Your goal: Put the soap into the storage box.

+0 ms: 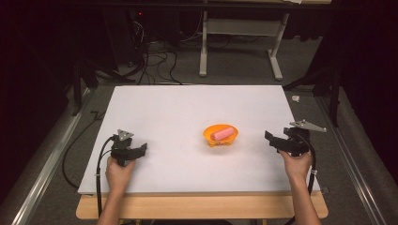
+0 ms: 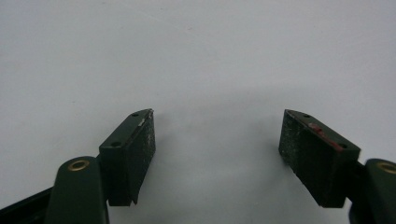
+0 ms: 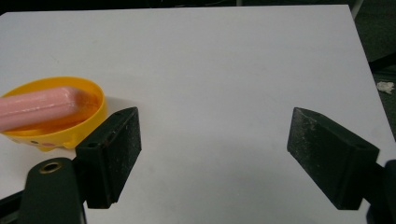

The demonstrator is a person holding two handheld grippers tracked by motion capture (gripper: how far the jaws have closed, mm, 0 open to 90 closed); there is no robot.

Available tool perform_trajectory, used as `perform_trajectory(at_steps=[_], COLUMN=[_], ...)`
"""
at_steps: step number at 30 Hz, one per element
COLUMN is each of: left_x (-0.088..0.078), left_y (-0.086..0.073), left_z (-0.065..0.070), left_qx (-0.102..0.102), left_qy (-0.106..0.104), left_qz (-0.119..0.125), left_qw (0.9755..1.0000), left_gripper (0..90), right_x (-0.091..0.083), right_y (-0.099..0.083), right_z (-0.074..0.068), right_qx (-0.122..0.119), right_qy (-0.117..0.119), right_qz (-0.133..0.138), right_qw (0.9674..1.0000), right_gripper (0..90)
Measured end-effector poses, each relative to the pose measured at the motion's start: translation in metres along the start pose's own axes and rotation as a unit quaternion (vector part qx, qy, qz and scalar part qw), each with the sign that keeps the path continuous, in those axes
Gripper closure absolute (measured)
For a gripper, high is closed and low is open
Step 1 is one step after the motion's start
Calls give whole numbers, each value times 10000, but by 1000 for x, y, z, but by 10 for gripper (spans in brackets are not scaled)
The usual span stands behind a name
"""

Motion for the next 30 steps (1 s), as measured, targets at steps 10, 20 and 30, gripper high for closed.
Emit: perform_trajectory(at_steps=[10,20,30], left_x=[0,0,0], left_y=[0,0,0], left_z=[0,0,0], left_qx=[2,0,-1], left_qy=[1,1,0], left_qz=[0,-1,0], left_qw=[10000,10000,10000], left_gripper=[274,274,275], right_x=[4,11,18], right_y=[-9,-18,-26], right_z=[6,8,11], right_qx=[51,89,96], right_qy=[-84,-117,-193], right_qz=[-64,-197,-307], right_qw=[9999,9997,9993], right_gripper=[193,194,198])
Point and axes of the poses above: each handheld gripper's, and its own axes: x roughly forward along the jaws, y roughly out of its top, z roughly to its right, the point moved 6 cm from there along x, roughly forward along the jaws, and after that the axes turned 1 degree about x, right-handed, at the moved point
